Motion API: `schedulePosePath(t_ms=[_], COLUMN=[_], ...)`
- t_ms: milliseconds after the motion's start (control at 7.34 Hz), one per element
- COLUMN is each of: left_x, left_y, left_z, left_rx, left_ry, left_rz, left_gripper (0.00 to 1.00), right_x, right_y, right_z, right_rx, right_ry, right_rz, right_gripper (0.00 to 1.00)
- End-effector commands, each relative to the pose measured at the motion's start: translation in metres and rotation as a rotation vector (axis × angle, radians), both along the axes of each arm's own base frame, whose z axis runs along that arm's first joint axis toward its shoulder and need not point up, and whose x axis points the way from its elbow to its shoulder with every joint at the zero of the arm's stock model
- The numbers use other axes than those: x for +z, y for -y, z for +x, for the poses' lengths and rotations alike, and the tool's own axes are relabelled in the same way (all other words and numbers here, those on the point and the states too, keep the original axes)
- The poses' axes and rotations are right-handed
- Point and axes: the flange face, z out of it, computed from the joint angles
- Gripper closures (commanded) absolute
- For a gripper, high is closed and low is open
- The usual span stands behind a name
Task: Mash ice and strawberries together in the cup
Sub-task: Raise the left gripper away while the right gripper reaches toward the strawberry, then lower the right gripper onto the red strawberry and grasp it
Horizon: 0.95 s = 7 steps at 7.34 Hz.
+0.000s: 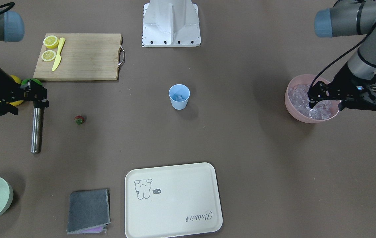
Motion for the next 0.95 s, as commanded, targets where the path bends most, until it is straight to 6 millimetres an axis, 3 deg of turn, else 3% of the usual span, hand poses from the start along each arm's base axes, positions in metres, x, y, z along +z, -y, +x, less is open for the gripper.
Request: schedulePosePath(t_ms=[0,136,409,817], left_x=[0.018,0.019,0.018,0.019], left_y=[0.01,0.013,0.013,0.014], left_z=[-0.034,-0.049,-0.052,-0.052], left_rx=[0.034,0.016,0.011,0.01], left_ry=[0.052,0.055,0.054,0.055], left_rz=[0.009,0.006,0.007,0.004], left_gripper=[0.03,0.03,0.03,0.03], right_x=[0.033,0.044,0.054,0.064], right_y=[-0.01,-0.015,-0.029,-0.036], right_z=[-0.078,-0.094,-0.117,-0.128], right_rx=[0.028,0.005,-0.036,-0.056], right_ry=[0.004,-0.007,-0.021,-0.035], right_rz=[0.041,0.036,0.023,0.011], right_gripper=[0.09,0.1,0.13,0.17])
